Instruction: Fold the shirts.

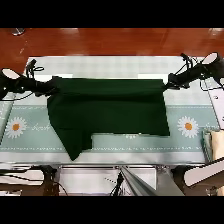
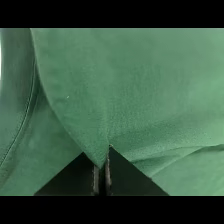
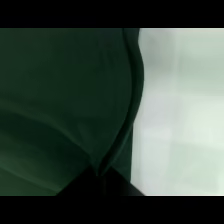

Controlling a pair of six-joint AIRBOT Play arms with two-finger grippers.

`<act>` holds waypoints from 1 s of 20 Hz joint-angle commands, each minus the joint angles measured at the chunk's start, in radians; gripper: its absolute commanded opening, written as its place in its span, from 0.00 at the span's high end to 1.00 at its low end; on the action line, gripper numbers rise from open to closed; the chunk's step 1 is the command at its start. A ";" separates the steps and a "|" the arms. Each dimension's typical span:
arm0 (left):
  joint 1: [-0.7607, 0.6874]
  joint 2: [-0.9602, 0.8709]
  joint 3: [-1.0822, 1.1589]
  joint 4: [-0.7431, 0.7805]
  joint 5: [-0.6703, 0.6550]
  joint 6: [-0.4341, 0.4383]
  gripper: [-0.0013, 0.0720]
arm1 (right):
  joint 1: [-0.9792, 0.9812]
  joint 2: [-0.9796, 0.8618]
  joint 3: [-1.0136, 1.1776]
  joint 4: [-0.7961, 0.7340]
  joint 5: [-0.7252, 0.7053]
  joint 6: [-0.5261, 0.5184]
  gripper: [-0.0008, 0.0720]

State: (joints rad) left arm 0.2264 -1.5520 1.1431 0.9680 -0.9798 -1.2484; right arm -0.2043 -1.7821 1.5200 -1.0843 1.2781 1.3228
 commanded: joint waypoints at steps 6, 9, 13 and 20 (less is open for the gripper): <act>0.048 0.008 0.070 0.101 -0.217 -0.171 0.02 | -0.023 0.045 -0.015 0.008 0.106 0.088 0.13; 0.156 0.100 0.056 0.125 -0.362 -0.143 0.02 | -0.091 0.171 -0.029 0.001 0.116 0.087 0.13; 0.285 0.380 -0.292 0.136 -0.289 -0.140 0.02 | -0.150 0.465 -0.347 0.101 -0.096 0.085 0.13; 0.404 0.603 -0.724 -0.003 -0.269 -0.054 0.02 | -0.145 0.861 -0.861 0.290 -0.235 -0.012 0.13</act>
State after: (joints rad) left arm 0.5945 -1.0119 0.5552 1.0653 -1.2526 -1.3540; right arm -0.3466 -1.0557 0.8196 -0.8604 1.1007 1.3334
